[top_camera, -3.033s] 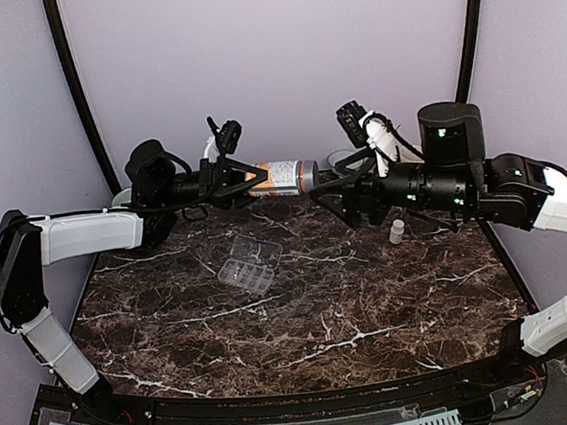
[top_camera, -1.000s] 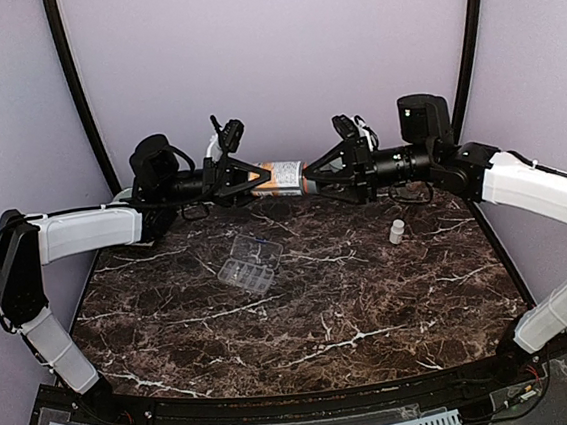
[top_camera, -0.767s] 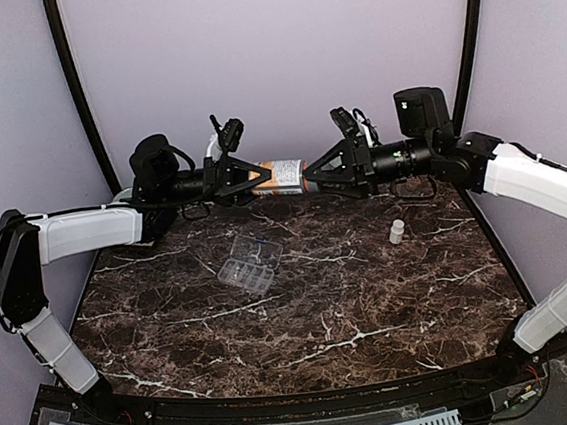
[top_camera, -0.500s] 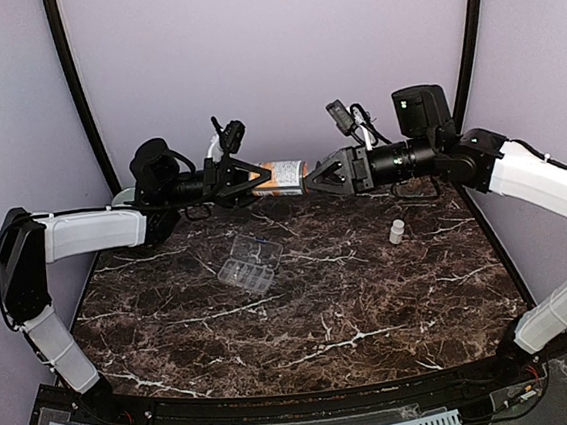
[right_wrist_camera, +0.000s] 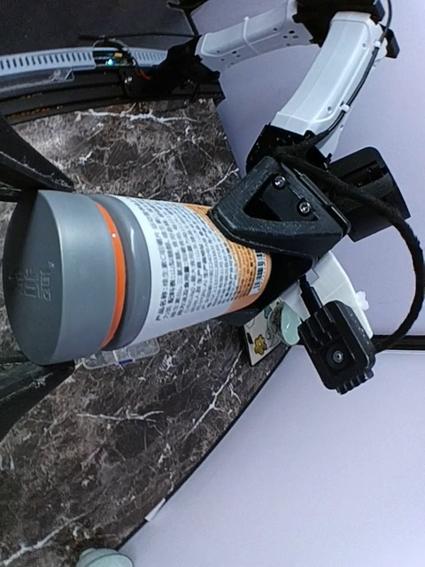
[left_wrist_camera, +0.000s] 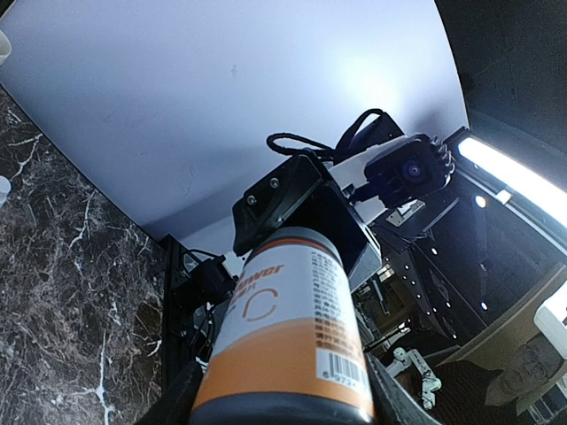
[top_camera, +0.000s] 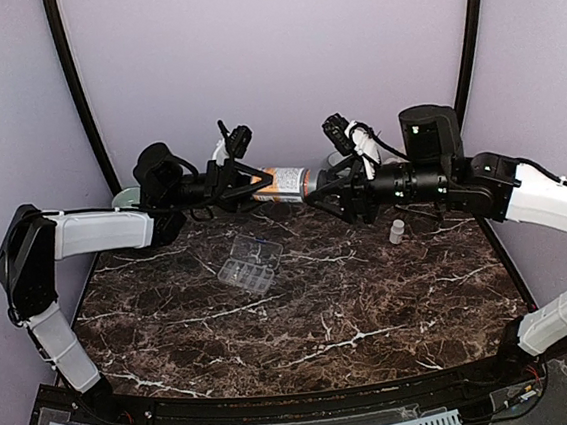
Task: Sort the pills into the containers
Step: Unscrew the lid of the pill bottle.
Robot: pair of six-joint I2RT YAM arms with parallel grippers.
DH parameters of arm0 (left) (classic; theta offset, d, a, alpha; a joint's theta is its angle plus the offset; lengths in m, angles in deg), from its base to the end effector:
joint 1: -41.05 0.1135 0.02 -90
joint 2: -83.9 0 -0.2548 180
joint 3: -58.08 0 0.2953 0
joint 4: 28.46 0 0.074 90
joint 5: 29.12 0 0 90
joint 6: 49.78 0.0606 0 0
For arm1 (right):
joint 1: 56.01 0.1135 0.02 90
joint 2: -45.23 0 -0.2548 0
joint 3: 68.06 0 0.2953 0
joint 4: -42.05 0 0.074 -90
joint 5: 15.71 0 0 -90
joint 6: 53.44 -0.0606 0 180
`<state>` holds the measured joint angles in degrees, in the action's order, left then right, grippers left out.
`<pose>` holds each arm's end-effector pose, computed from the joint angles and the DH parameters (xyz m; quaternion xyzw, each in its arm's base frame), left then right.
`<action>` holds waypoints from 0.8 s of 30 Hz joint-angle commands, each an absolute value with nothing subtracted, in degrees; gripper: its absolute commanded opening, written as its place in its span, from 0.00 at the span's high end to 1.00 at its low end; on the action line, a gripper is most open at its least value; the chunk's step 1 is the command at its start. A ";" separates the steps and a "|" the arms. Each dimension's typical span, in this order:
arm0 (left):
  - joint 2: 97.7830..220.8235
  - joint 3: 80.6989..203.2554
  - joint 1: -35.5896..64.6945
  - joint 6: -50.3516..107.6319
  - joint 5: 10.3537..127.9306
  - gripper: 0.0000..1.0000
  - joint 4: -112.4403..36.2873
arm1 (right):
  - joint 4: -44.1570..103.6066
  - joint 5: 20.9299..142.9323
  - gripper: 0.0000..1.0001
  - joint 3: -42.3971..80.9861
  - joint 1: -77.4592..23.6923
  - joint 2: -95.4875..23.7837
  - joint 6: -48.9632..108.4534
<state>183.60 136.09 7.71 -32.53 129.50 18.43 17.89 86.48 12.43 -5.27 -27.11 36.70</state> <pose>0.3234 -0.2803 0.2964 0.2988 0.5771 -0.7389 0.1779 0.2199 0.2892 0.3614 -0.3988 0.6897 0.3324 0.5047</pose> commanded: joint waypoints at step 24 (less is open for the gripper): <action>184.12 138.00 7.57 -40.38 134.25 1.00 27.78 | 26.81 56.04 0.35 6.38 -0.45 -25.25 56.05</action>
